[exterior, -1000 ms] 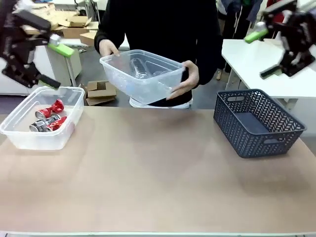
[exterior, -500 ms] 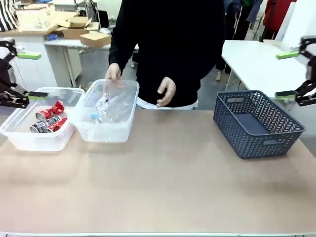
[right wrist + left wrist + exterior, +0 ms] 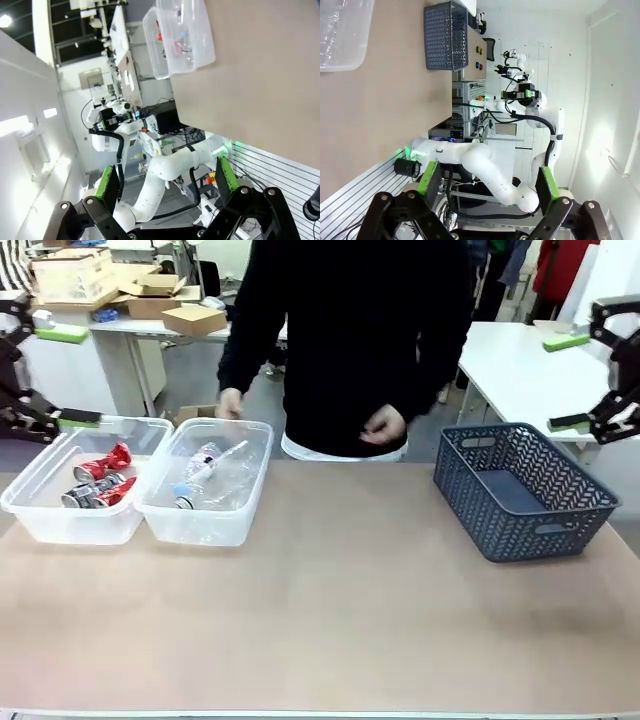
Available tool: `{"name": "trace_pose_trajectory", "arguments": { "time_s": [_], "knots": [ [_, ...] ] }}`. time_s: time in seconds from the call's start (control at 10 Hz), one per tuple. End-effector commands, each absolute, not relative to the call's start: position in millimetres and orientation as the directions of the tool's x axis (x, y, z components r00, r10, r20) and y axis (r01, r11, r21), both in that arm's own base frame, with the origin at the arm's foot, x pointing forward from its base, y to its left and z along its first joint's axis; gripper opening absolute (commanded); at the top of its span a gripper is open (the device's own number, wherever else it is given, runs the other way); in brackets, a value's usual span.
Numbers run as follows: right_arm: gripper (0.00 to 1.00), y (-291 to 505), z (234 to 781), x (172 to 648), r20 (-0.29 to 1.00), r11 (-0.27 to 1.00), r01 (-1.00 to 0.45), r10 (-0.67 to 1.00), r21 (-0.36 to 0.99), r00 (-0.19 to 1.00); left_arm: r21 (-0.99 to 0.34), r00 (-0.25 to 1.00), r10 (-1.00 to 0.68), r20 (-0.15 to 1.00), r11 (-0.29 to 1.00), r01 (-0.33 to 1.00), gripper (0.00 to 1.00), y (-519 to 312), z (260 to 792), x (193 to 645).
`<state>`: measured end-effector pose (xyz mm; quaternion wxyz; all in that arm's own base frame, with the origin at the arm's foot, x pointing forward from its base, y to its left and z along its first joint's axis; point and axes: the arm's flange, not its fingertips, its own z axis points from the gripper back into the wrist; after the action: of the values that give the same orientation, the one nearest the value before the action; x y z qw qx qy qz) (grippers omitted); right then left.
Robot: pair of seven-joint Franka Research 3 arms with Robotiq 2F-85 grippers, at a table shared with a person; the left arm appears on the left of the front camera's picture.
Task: Sort the waste into each basket.
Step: Release the Organizing box you were holding.
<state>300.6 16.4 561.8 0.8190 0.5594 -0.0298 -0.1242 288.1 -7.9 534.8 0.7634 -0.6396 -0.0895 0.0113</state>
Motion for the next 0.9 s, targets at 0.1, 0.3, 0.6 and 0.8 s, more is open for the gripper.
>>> {"name": "trace_pose_trajectory", "arguments": {
  "time_s": [0.1,0.3,0.6,0.8],
  "knots": [
    [1.0,12.2,564.4,301.3,-0.105,0.34,0.182,-0.232,0.922,0.967,-0.984,0.984,0.136,0.112,0.15,0.091,1.0,-10.4,529.4,283.3],
    [1.0,12.2,564.4,301.3,-0.105,0.34,0.182,-0.232,0.922,0.967,-0.984,0.984,0.136,0.112,0.15,0.091,1.0,-10.4,529.4,283.3],
    [1.0,12.2,564.4,301.3,-0.105,0.34,0.182,-0.232,0.922,0.967,-0.984,0.984,0.136,0.112,0.15,0.091,1.0,-10.4,529.4,283.3],
    [1.0,12.2,564.4,301.3,-0.105,0.34,0.182,-0.232,0.922,0.967,-0.984,0.984,0.136,0.112,0.15,0.091,1.0,-10.4,529.4,283.3]
  ]
}}
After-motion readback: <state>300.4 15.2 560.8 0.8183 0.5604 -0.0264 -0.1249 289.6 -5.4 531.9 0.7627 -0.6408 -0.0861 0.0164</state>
